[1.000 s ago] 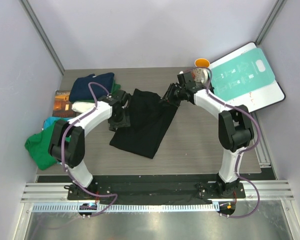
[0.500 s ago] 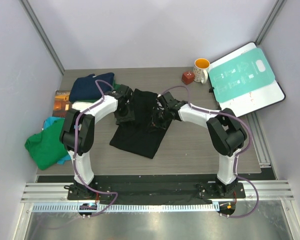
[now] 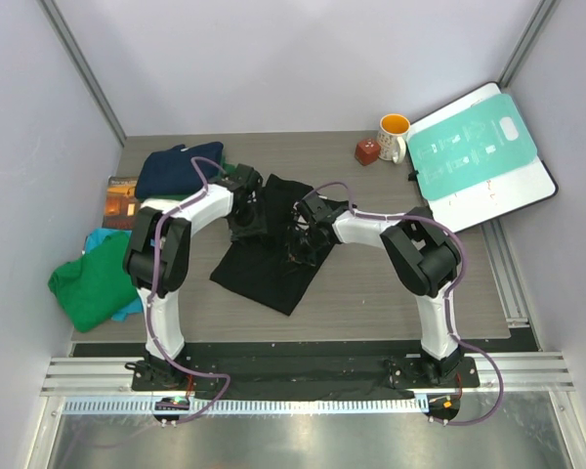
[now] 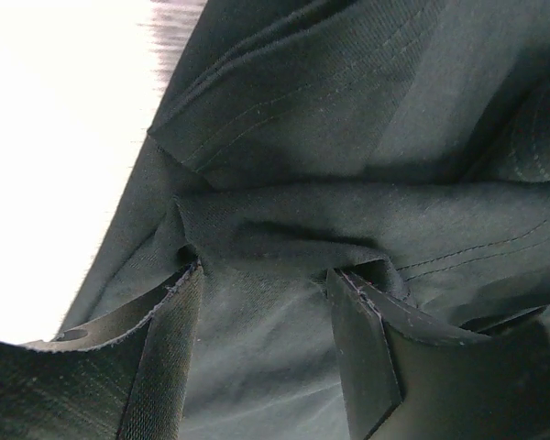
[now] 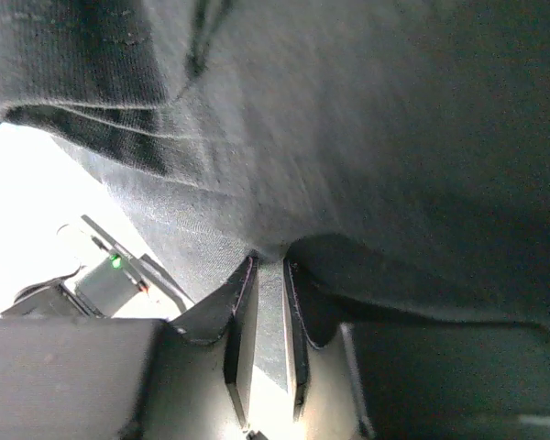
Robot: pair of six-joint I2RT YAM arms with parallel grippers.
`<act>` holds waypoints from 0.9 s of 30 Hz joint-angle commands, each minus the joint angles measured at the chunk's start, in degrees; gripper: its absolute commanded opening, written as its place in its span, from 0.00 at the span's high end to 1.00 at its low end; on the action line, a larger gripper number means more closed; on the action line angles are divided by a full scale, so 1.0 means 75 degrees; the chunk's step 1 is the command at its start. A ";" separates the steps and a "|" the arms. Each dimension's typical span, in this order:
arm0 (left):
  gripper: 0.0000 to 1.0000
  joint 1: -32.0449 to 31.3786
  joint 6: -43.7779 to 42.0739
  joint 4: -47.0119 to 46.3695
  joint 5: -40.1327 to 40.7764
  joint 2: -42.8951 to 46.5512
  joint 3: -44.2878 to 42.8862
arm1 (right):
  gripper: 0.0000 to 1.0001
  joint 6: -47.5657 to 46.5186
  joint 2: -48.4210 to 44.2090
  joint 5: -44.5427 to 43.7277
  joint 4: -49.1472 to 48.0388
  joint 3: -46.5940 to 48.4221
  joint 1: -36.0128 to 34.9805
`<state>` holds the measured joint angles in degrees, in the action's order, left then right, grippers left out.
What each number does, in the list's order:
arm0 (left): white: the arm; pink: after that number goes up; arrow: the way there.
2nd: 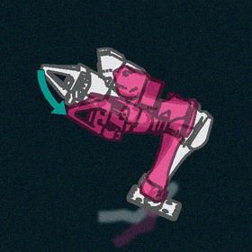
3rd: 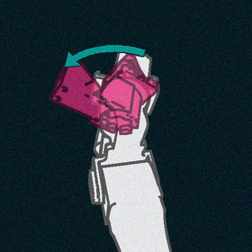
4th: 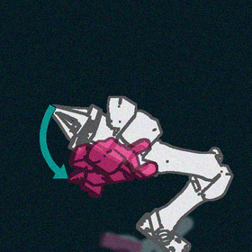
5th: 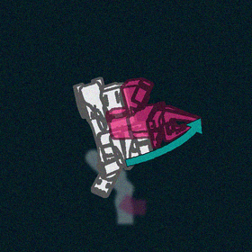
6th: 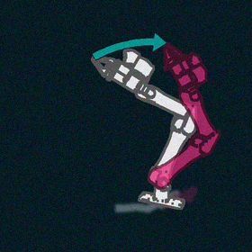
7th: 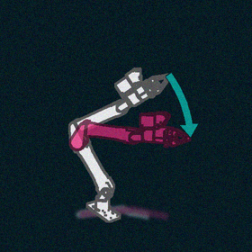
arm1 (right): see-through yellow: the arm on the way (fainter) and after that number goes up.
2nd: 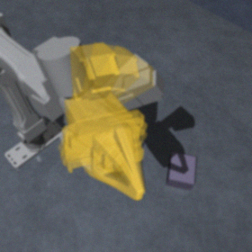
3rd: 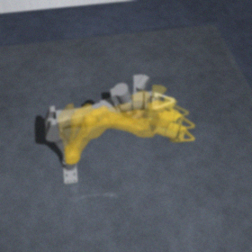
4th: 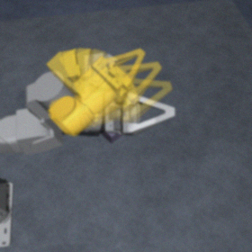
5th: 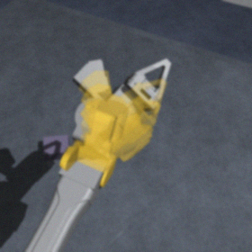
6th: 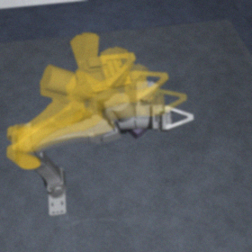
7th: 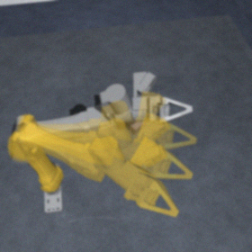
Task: Fold and stack the t-shirts
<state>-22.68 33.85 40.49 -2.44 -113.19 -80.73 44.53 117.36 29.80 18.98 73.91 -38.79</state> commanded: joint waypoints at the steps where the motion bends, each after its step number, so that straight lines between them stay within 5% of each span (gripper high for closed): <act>1: 0.43 0.0024 0.0010 -0.0499 -0.0273 -0.0166 -0.0392 | 0.78 -0.0301 0.0418 -0.0013 0.0211 0.0024 -0.0126; 21: 0.42 0.0457 0.0538 0.0869 0.0629 -0.2005 -0.4281 | 0.80 -0.0805 0.0430 -0.0293 0.0727 -0.0011 -0.0149; 27: 0.41 0.0819 0.0363 0.1105 0.0759 -0.1482 -0.4108 | 0.81 -0.0852 0.0453 -0.0435 0.0809 0.0001 -0.0149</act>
<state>-18.74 37.19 45.71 1.54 -128.31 -111.57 40.80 118.54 32.16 19.18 74.78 -38.92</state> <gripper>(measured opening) 0.585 0.193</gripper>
